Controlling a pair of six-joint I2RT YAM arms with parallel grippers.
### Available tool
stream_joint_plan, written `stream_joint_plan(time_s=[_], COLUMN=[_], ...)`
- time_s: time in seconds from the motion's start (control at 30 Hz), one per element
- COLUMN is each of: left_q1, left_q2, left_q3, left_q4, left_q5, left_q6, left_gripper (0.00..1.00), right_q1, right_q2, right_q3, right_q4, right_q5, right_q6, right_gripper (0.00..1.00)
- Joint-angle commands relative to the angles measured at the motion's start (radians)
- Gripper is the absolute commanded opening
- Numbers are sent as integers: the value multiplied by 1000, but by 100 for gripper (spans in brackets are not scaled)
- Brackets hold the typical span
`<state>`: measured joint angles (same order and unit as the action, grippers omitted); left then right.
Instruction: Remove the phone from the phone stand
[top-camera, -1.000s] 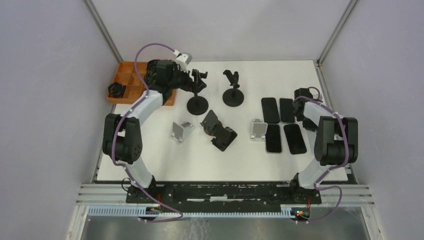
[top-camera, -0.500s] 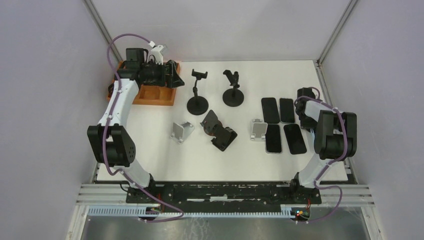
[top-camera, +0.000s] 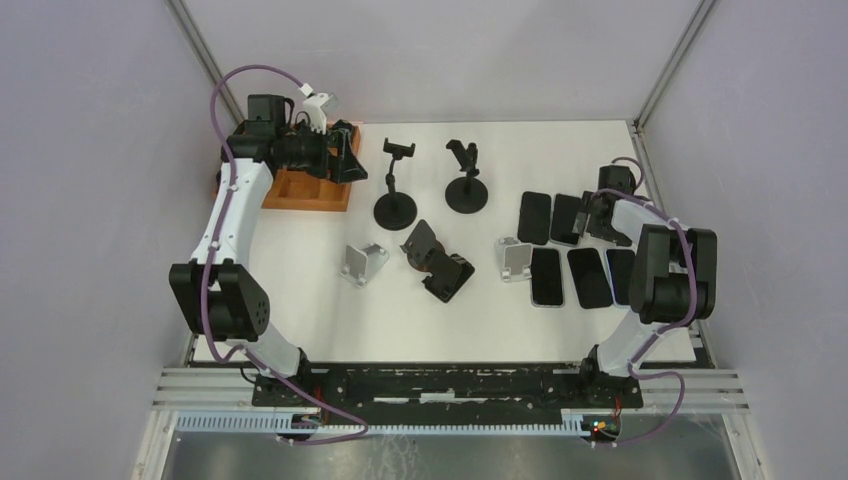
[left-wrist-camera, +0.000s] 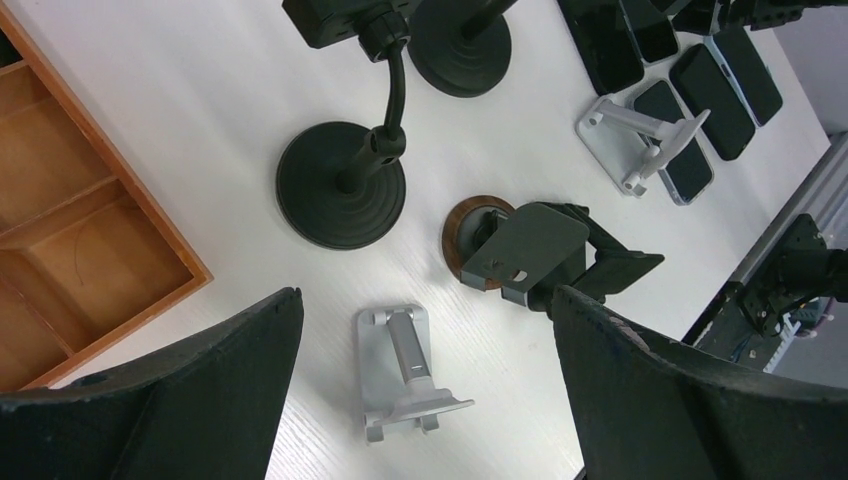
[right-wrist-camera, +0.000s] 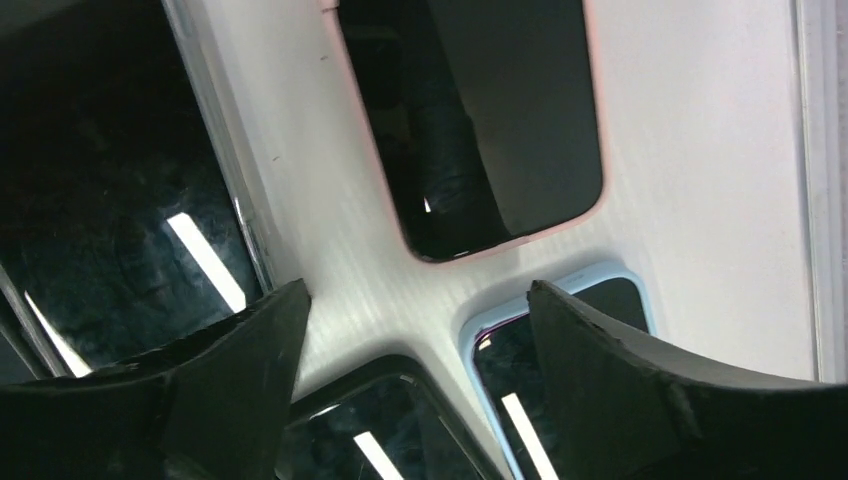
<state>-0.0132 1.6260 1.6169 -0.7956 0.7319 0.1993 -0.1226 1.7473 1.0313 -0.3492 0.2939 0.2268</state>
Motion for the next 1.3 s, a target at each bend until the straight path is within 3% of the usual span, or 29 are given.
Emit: stream_joint_plan(time_s=[0.0, 0.27, 0.47, 0.6, 0.8, 0.87, 1.1, 1.27], left_q1=[9, 42, 156, 266, 274, 274, 268, 258], left_q2=[-26, -39, -92, -192, -358, -389, -302, -217], left_q3=[71, 101, 68, -177, -643, -751, -888, -956], left_q4=[-47, -92, -128, 91, 572, 727, 1049, 1210], left_q5=[41, 55, 71, 6, -214, -265, -265, -265], left_q6=[41, 46, 48, -12, -58, -117, -193, -278], left_gripper=[100, 100, 100, 100, 100, 100, 100, 100], right_q1=[1, 45, 82, 89, 117, 117, 166, 168], right_q2=[-104, -287, -547, -745, -907, -899, -744, -847], right_q3=[-4, 29, -171, -322, -677, -718, -704, -967], right_q4=[2, -60, 90, 201, 630, 690, 668, 1086], right_q5=[-131, -73, -35, 73, 148, 168, 274, 337], right_q6=[57, 119, 109, 110, 135, 97, -11, -181], right_gripper=[91, 97, 98, 98, 98, 98, 98, 98])
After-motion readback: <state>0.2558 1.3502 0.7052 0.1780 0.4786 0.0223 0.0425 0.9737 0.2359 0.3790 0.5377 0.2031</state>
